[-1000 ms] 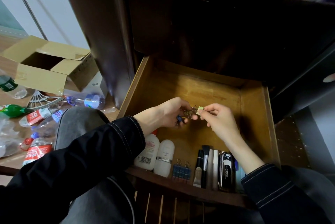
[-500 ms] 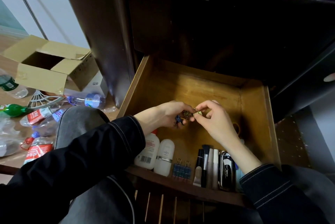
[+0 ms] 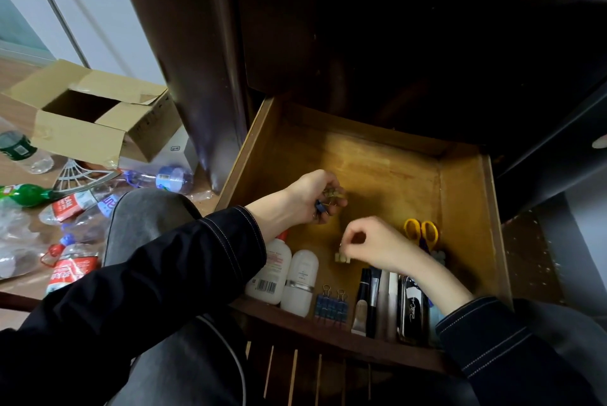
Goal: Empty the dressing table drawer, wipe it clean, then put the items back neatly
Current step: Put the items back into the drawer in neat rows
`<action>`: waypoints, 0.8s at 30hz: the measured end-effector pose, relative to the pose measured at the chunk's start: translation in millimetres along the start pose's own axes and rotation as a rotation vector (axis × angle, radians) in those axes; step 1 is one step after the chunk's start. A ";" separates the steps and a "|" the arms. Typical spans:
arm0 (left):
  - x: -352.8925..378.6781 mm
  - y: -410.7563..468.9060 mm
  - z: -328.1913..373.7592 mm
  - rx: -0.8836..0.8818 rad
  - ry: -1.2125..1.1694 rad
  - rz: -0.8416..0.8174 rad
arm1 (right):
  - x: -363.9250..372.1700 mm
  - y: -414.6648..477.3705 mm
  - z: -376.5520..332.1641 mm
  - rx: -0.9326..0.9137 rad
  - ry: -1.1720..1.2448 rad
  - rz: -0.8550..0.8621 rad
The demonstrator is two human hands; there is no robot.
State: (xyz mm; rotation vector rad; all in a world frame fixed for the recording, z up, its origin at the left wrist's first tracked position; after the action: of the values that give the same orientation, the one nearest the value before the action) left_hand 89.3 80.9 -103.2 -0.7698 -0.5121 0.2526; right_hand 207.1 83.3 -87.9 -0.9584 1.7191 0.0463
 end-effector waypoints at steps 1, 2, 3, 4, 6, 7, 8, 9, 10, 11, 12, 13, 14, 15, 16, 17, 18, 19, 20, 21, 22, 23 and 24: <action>0.9 0.4 -0.6 -0.005 0.006 -0.007 | 8.8 -0.3 -5.0 -0.028 -0.025 -0.056; 1.3 0.7 -1.0 -0.008 0.008 -0.012 | 17.0 -1.0 -9.1 -0.055 -0.045 -0.107; 1.5 1.1 -1.4 -0.010 0.007 -0.014 | 24.4 -1.7 -12.3 -0.079 -0.062 -0.151; 1.1 1.6 -1.4 -0.011 0.007 -0.014 | 30.5 -2.2 -14.9 -0.100 -0.080 -0.185; 0.9 2.5 -1.3 -0.010 0.002 -0.017 | 38.5 -2.6 -18.6 -0.131 -0.107 -0.223; 1.0 2.7 -1.4 -0.011 -0.002 -0.020 | 40.6 -2.6 -19.6 -0.141 -0.107 -0.233; 1.4 2.8 -1.6 -0.013 -0.003 -0.022 | 42.1 -2.5 -20.1 -0.146 -0.102 -0.241; 1.8 2.7 -1.8 -0.015 -0.004 -0.024 | 43.6 -2.6 -20.1 -0.150 -0.098 -0.249; 2.3 2.6 -2.0 -0.017 -0.004 -0.028 | 44.8 -2.9 -20.3 -0.153 -0.096 -0.255; 2.7 2.4 -2.1 -0.018 -0.002 -0.032 | 45.8 -3.2 -20.6 -0.155 -0.095 -0.260; 3.1 2.1 -2.1 -0.018 0.002 -0.038 | 46.5 -3.2 -20.6 -0.156 -0.093 -0.261; 3.9 2.1 -2.2 -0.018 0.007 -0.045 | 47.2 -3.1 -20.5 -0.156 -0.090 -0.262; 4.6 2.3 -2.4 -0.018 0.010 -0.050 | 48.2 -3.3 -20.3 -0.155 -0.088 -0.267; 5.4 2.6 -2.5 -0.018 0.009 -0.053 | 49.0 -3.8 -20.5 -0.156 -0.089 -0.273; 5.2 2.9 -2.3 -0.016 0.004 -0.053 | 49.7 -4.2 -21.2 -0.161 -0.092 -0.281; 4.4 3.3 -2.2 -0.013 -0.001 -0.051 | 50.4 -4.7 -21.6 -0.165 -0.094 -0.288; 3.8 4.3 -2.1 -0.010 -0.005 -0.050 | 51.1 -5.4 -21.6 -0.169 -0.095 -0.294; 3.6 5.6 -1.9 -0.007 -0.007 -0.051 | 51.9 -6.0 -21.9 -0.175 -0.097 -0.299; 3.4 6.4 -2.0 -0.006 -0.008 -0.053 | 52.7 -6.9 -22.4 -0.181 -0.101 -0.304; 3.1 6.7 -2.2 -0.006 -0.010 -0.053 | 53.3 -7.6 -23.0 -0.184 -0.103 -0.310; 2.7 6.6 -2.3 -0.006 -0.011 -0.052 | 53.8 -7.9 -23.2 -0.182 -0.103 -0.317; 2.2 6.2 -2.1 -0.006 -0.010 -0.048 | 53.7 -7.7 -23.0 -0.177 -0.100 -0.320; 1.8 5.5 -1.8 -0.006 -0.008 -0.043 | 51.9 -7.1 -22.3 -0.169 -0.095 -0.314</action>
State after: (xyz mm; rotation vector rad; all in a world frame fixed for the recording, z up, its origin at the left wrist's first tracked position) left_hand 91.6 84.4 -107.6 -0.7630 -0.5369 0.2144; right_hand 190.8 38.5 -118.9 -1.3219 1.4783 0.0306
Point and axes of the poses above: each hand's wrist, its own y-axis towards the middle knuckle, its own x-axis out of the palm, z = x × y, the point moved 10 cm from there along y, towards the middle knuckle, and after that the axes turned 15 degrees about -y, right-handed, at the moved point
